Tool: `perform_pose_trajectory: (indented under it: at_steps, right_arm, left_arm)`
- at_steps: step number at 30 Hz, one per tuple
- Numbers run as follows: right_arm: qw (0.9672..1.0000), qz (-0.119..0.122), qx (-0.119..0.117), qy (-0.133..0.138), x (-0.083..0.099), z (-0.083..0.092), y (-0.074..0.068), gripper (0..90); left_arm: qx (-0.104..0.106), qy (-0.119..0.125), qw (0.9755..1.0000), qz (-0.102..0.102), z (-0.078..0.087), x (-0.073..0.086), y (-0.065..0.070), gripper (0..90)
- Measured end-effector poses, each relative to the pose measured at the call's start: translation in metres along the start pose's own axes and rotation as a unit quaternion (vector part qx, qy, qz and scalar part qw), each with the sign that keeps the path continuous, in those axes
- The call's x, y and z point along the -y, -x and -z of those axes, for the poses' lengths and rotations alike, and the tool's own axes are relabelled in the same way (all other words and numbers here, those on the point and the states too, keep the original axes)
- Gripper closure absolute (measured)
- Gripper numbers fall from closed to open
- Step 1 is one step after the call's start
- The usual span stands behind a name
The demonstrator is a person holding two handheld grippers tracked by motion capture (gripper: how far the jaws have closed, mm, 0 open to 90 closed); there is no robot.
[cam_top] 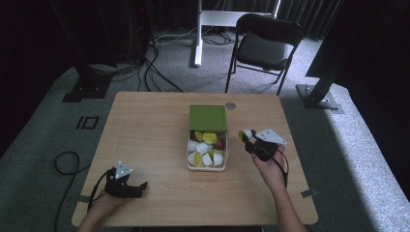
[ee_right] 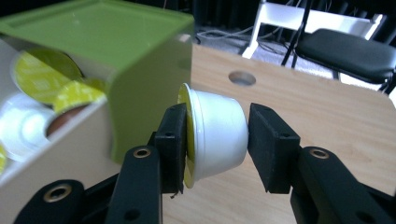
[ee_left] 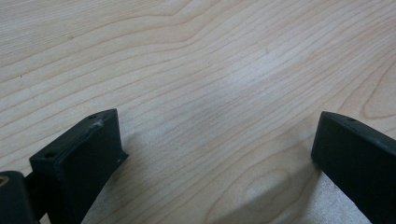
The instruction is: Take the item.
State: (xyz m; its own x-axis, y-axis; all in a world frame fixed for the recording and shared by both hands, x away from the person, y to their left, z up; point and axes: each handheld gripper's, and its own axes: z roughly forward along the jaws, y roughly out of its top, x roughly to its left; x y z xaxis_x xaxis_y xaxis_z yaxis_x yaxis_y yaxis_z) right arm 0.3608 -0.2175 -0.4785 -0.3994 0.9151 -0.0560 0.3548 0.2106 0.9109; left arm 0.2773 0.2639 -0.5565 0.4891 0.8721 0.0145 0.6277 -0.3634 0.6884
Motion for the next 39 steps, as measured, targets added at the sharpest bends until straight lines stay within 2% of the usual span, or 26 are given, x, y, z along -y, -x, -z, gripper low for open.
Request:
perform_pose_trajectory:
  at_steps: [10, 16, 22, 28, 36, 39]
  right_arm:
    - [0.9996, -0.014, -0.002, -0.026, 0.025, -0.014, 0.005, 58.3]
    - [0.9993, -0.014, -0.001, -0.035, 0.032, -0.021, 0.005, 58.2]
    - [0.9985, -0.03, 0.007, -0.046, 0.042, -0.026, 0.012, 58.2]
    - [0.9976, -0.028, 0.014, -0.062, 0.046, -0.032, 0.017, 58.1]
    - [0.9955, -0.026, 0.011, -0.091, 0.058, -0.042, 0.018, 57.8]
    - [0.9953, -0.04, 0.006, -0.088, 0.06, -0.042, 0.019, 57.6]
  left_arm:
    - [0.0, 0.0, 1.0, 0.0, 0.0, 0.0, 0.0, 2.8]
    - [0.0, 0.0, 1.0, 0.0, 0.0, 0.0, 0.0, 2.8]
    - [0.0, 0.0, 1.0, 0.0, 0.0, 0.0, 0.0, 2.8]
    - [0.0, 0.0, 1.0, 0.0, 0.0, 0.0, 0.0, 2.8]
    - [0.0, 0.0, 1.0, 0.0, 0.0, 0.0, 0.0, 2.8]
    - [0.0, 0.0, 1.0, 0.0, 0.0, 0.0, 0.0, 2.9]
